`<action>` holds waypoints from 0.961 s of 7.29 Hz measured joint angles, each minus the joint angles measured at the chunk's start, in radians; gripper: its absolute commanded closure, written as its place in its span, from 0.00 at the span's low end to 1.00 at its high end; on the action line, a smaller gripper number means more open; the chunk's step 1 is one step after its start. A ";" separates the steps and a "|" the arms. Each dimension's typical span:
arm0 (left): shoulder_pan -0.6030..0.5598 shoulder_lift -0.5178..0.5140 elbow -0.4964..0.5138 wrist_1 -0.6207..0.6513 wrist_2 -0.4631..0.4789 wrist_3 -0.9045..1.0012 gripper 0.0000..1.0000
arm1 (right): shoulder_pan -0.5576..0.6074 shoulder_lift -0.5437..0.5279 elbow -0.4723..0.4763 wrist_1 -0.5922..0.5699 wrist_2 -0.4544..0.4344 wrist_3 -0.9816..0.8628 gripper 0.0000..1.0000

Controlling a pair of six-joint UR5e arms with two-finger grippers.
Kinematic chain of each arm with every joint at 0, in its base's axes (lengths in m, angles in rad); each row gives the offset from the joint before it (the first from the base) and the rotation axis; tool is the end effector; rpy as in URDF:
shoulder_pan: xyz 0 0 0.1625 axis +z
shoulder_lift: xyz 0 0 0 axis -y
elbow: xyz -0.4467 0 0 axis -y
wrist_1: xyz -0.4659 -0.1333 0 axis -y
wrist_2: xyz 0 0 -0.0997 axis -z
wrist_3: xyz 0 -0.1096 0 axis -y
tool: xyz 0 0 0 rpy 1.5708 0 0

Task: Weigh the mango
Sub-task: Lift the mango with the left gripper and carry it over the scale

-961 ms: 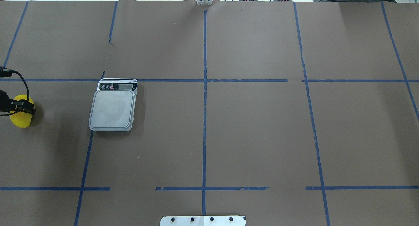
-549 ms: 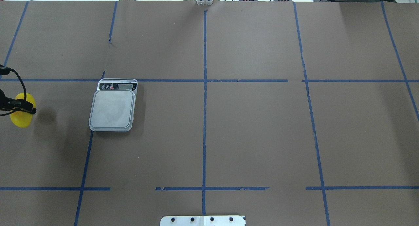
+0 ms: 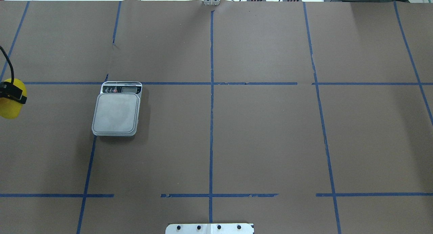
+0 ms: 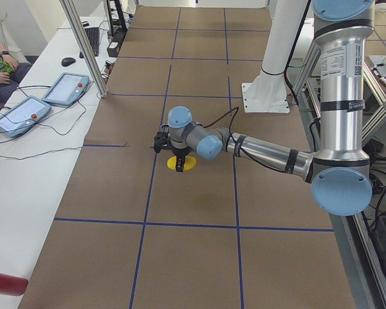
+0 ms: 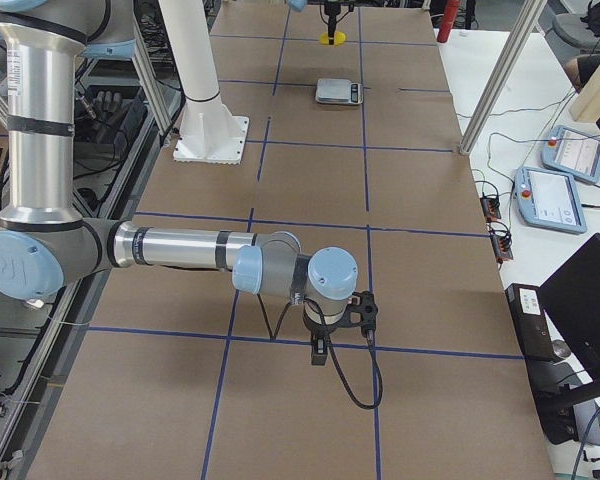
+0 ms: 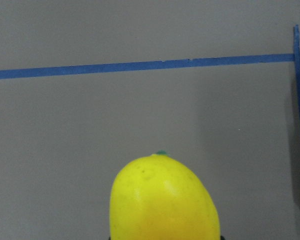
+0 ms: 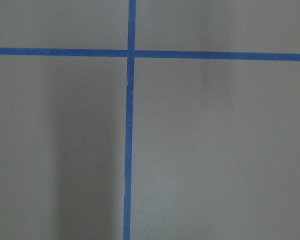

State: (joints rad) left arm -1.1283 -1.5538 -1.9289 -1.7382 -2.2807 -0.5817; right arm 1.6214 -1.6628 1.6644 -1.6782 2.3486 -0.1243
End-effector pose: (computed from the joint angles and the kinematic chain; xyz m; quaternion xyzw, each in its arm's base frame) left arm 0.1835 -0.5317 0.4773 0.0408 0.4088 0.0241 0.9114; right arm 0.0824 -0.5122 0.6947 -0.0157 -0.3815 -0.0140 0.9241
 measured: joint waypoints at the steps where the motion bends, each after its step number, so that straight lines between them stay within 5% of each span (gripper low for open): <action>1: -0.005 -0.054 -0.014 0.050 0.004 -0.029 1.00 | 0.000 0.000 0.000 0.000 0.000 0.000 0.00; 4: 0.139 -0.264 0.067 0.073 0.019 -0.280 1.00 | 0.000 0.000 0.000 0.000 0.000 0.000 0.00; 7: 0.285 -0.367 0.172 0.029 0.074 -0.400 1.00 | 0.000 0.000 0.000 0.000 0.000 0.000 0.00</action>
State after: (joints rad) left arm -0.8436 -1.9204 -1.7564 -1.7095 -2.2068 -0.9815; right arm 1.6214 -1.6628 1.6644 -1.6778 2.3486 -0.1242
